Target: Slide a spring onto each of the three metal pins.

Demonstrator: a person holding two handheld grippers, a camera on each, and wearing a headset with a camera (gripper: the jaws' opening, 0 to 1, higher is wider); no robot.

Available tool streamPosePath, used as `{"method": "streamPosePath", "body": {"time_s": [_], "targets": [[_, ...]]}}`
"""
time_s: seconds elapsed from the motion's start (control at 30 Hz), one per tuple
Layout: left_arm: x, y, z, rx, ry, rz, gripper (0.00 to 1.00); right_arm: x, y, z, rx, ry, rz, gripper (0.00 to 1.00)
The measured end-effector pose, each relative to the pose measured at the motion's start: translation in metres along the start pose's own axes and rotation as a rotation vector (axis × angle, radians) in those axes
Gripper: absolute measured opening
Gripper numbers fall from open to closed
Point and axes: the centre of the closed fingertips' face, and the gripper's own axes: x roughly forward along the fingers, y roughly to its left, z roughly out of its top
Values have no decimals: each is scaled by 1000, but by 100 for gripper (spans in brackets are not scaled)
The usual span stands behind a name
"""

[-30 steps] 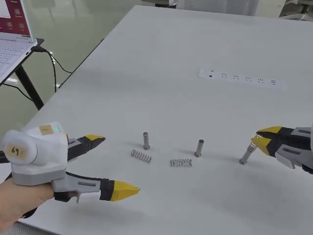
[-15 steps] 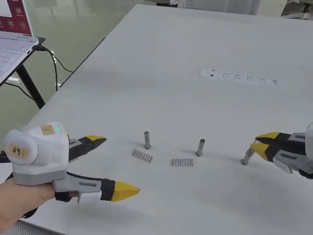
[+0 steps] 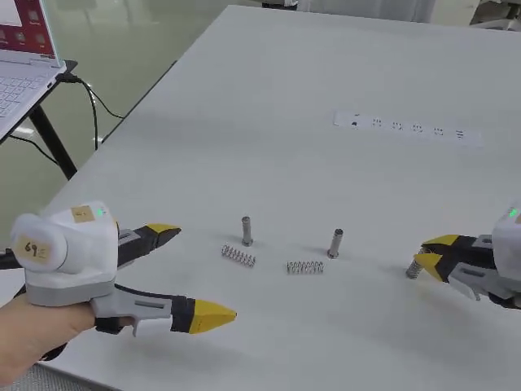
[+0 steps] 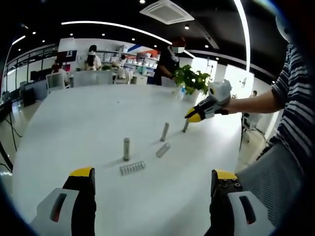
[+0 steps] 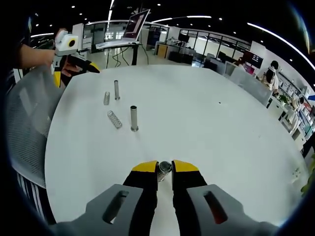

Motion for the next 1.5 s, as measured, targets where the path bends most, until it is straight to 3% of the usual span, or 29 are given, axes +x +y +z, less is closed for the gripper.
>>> {"method": "streamPosePath", "body": {"time_s": [0.6,1.03,1.5], "targets": [[0,-2,-1,-5,-2,1,95,1,0,0,60,1,-2,9],[-1,-3,-1,-9,-1,0,95,-1,0,1,144,-14,-9,19],[-1,-3,0,-6,-1,-1,95,-12,2,14,332,-95,-2,25]]}}
